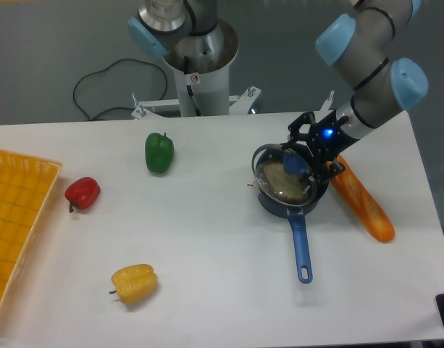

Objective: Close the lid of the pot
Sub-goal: 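Adjust the lid to sit flat on the saucepan, then open the gripper and raise it off the lid knob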

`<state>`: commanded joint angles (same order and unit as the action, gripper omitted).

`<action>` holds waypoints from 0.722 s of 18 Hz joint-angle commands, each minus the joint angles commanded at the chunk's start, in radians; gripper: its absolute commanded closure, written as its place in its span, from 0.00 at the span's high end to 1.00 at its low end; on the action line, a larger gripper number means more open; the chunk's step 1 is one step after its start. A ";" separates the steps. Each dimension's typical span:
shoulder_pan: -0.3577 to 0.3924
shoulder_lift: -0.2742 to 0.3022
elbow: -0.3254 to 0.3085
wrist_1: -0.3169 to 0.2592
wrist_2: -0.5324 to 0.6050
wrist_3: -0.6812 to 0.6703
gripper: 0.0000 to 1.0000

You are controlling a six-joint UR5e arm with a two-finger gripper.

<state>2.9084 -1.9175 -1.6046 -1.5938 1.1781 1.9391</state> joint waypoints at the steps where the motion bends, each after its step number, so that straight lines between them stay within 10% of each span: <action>1: -0.005 0.005 0.011 -0.002 0.000 -0.015 0.99; 13: -0.055 0.163 0.051 0.029 0.112 0.009 1.00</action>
<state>2.8533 -1.7550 -1.5540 -1.5648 1.2896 1.9482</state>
